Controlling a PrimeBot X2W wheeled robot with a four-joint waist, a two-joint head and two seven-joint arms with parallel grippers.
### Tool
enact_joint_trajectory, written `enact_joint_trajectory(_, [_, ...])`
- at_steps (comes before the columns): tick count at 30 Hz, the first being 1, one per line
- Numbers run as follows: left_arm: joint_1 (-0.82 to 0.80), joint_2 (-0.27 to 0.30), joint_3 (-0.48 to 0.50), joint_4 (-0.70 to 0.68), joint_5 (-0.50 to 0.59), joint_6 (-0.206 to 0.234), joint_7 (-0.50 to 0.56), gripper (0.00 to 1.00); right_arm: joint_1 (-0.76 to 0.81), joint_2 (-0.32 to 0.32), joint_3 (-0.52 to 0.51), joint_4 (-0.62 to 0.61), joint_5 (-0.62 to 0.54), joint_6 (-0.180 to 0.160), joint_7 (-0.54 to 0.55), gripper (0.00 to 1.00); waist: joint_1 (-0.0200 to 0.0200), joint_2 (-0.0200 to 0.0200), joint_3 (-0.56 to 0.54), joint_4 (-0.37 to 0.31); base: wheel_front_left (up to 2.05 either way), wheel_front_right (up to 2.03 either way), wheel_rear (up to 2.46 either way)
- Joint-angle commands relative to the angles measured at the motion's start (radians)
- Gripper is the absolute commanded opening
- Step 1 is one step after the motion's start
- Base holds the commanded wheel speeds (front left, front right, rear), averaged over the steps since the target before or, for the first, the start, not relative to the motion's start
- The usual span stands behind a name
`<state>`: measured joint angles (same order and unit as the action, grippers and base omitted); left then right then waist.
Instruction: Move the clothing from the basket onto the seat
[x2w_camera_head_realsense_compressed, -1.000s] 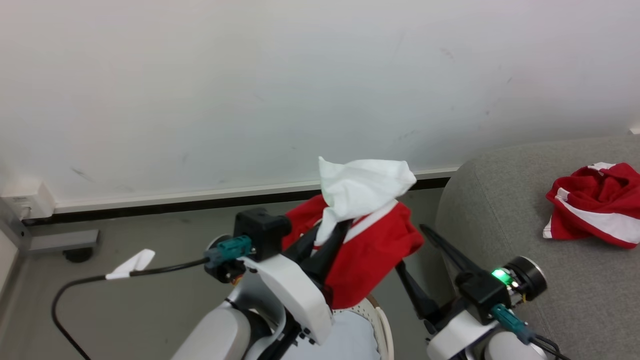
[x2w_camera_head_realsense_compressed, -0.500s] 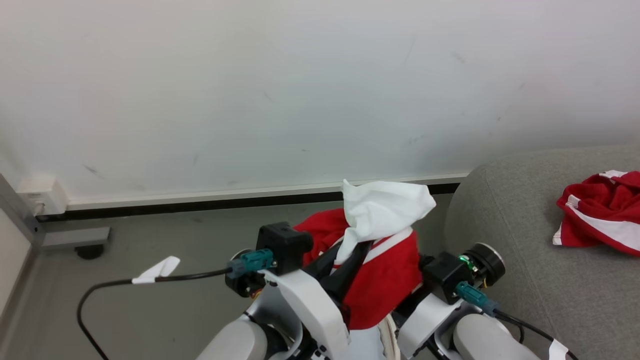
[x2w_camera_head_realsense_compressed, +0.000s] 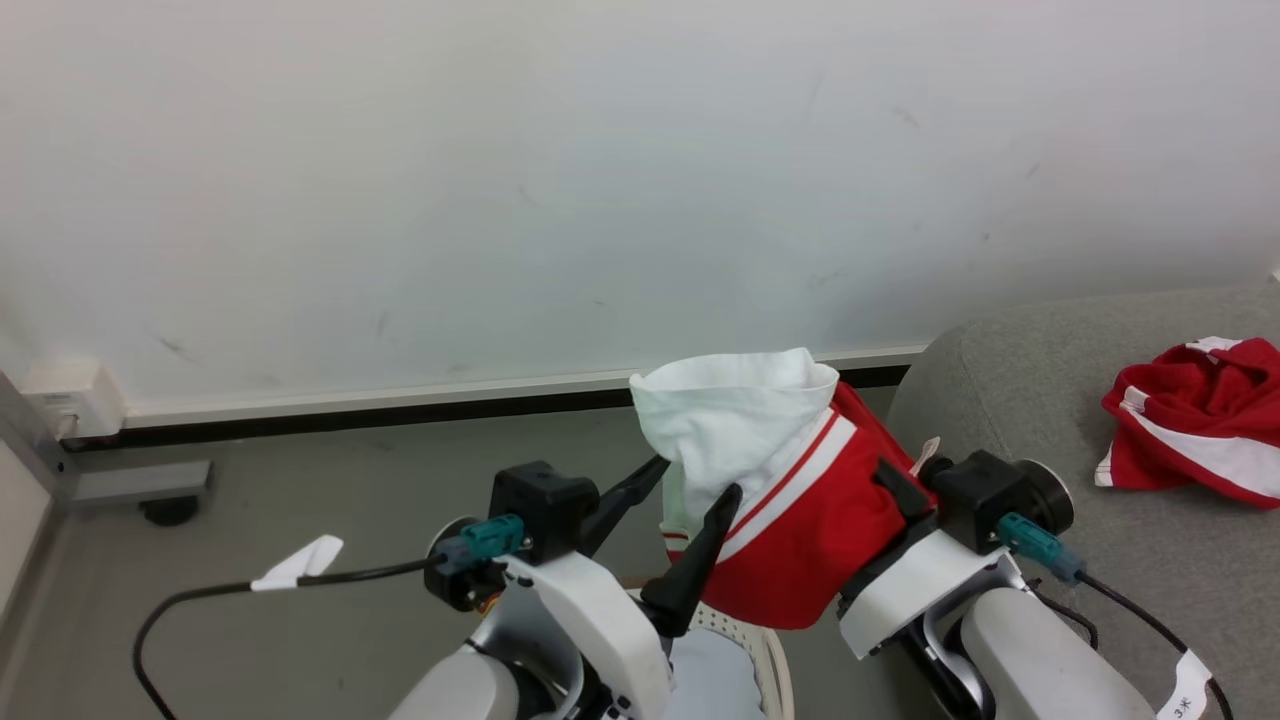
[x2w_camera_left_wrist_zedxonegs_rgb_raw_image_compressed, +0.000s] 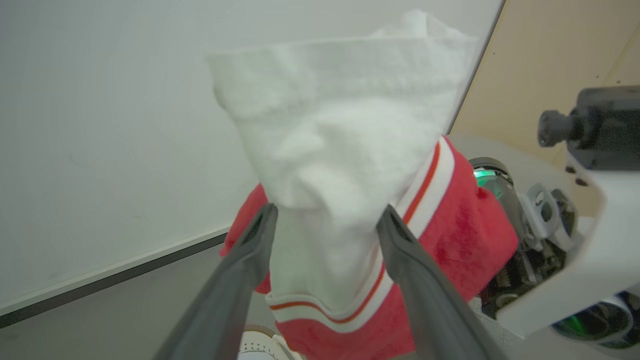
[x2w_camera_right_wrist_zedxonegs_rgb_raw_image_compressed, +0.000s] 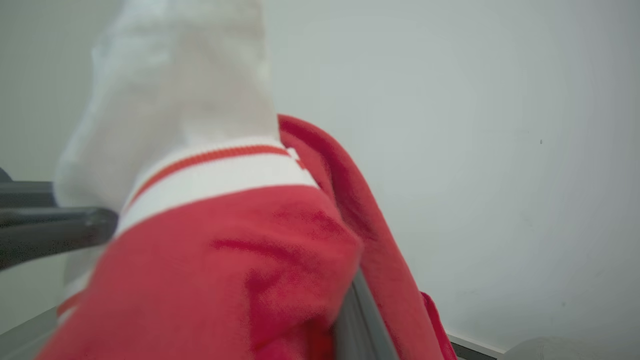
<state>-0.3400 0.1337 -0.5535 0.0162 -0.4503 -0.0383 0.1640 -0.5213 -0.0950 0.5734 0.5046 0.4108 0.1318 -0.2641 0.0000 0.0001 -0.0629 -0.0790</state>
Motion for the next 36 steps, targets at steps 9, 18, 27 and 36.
enact_joint_trajectory(9, [0.021, 0.009, 0.003, 0.011, -0.005, 0.010, -0.019, 1.00, 0.014, -0.027, -0.140, 0.008, -0.011, -0.002, 0.000, 0.00, 0.0000, -0.0001, 0.001, -0.023, 0.00, 0.00, 0.00])
enact_joint_trajectory(18, [0.022, 0.010, -0.002, 0.009, -0.006, 0.016, -0.029, 1.00, 0.016, -0.030, -0.192, -0.013, -0.027, -0.002, 0.000, 0.00, 0.0000, -0.0001, -0.001, -0.059, 0.00, 0.00, 0.00])
enact_joint_trajectory(27, [0.018, 0.012, -0.009, 0.003, -0.006, 0.020, -0.036, 1.00, 0.020, -0.037, -0.210, -0.035, -0.031, -0.002, 0.000, 0.00, 0.0000, -0.0001, 0.007, -0.118, 0.00, 0.00, 0.00])
enact_joint_trajectory(36, [0.024, 0.014, -0.021, -0.004, -0.009, 0.018, -0.038, 1.00, 0.052, -0.061, -0.259, -0.064, -0.040, -0.002, 0.000, 0.00, 0.0000, -0.0001, 0.026, -0.231, 0.00, 0.00, 0.00])
